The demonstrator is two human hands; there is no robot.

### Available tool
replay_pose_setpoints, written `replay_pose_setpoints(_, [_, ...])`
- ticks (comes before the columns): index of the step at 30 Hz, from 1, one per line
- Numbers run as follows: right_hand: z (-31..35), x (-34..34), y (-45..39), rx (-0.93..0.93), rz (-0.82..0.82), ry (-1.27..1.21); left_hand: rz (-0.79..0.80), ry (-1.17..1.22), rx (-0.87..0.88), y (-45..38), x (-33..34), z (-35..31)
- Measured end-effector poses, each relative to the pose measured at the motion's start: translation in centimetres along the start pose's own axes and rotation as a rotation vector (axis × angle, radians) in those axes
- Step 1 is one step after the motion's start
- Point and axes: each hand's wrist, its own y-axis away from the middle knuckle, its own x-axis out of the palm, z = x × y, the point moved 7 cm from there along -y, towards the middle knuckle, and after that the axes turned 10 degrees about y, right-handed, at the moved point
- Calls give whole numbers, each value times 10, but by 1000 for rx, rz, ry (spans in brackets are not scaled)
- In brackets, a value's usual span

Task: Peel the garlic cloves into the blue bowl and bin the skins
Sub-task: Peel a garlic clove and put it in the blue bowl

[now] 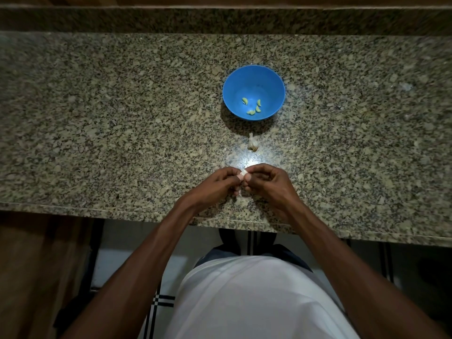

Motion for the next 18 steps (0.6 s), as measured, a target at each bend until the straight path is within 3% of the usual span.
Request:
replay_pose_setpoints(6, [15, -2, 2, -90, 38, 175, -96, 90, 39, -3, -1, 2])
replay_pose_setpoints(11, [16, 1, 1, -75, 57, 107, -117, 99, 98, -4, 0, -5])
replay_pose_setpoints(18, [22, -7, -3, -56, 54, 129, -125, 173, 27, -11, 1, 0])
